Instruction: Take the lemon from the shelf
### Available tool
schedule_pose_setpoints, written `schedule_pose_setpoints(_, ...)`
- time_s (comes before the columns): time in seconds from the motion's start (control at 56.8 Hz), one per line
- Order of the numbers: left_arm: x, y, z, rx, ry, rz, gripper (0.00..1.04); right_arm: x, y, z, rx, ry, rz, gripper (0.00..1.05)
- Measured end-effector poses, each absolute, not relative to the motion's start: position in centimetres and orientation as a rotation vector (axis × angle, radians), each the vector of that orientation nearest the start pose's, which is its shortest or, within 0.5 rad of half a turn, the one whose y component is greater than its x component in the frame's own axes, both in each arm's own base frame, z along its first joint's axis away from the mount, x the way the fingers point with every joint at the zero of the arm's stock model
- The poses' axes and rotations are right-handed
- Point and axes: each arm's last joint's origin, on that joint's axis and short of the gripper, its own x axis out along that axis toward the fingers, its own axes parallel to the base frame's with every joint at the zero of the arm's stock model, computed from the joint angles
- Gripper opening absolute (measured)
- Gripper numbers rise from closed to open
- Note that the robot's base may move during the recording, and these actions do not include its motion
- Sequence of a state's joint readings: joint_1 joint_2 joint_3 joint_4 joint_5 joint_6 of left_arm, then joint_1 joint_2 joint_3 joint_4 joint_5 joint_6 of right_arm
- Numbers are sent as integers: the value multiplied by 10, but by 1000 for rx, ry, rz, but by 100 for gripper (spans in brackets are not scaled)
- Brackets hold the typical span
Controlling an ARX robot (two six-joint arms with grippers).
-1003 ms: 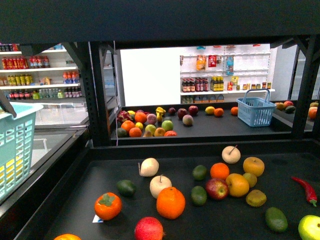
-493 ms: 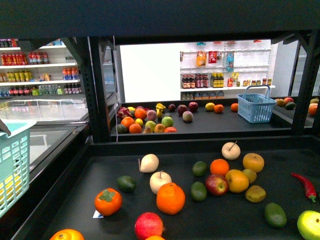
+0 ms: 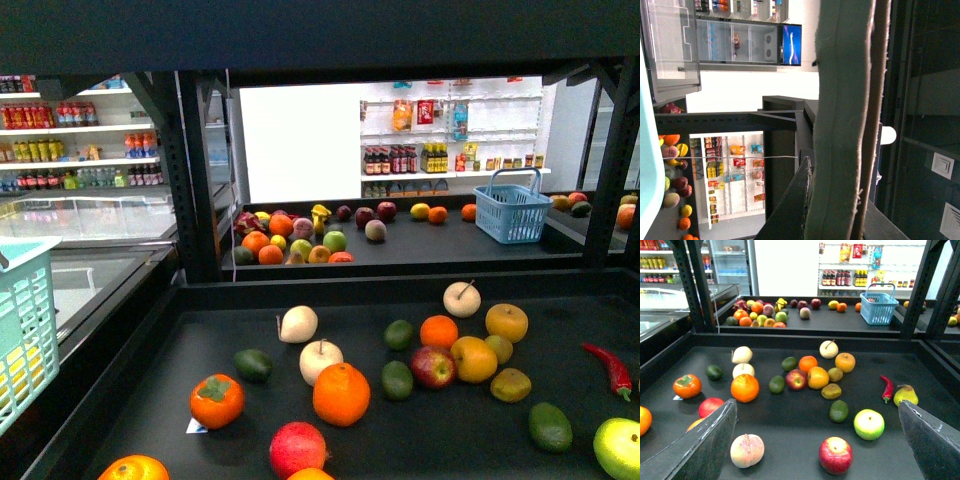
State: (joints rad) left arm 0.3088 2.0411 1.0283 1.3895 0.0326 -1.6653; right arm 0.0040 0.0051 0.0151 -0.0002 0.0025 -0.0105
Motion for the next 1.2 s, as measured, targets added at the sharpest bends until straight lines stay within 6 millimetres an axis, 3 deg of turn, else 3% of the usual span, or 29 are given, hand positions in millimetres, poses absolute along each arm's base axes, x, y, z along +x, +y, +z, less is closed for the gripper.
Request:
schedule_pose_setpoints(0.475,390,126,199,-1563,-505,-115,94,97,0,168,-10,-10,1,97)
schedule_pose_setpoints(0.528,390,126,199,-1563,-505,-115,100,97,0,168,-10,-10,1,97)
schedule_pose_setpoints(0.598,390,126,199,-1564,-505,-116,95,97,0,168,-10,-10,1,97)
schedule_pose_setpoints(1.109,389,127,199,-1557,-498,-118,97,97,0,168,-10,-10,1,97)
schedule_pose_setpoints(1.197,350,146,197,-1454,-360,-112,97,97,0,168,-10,-10,3,97)
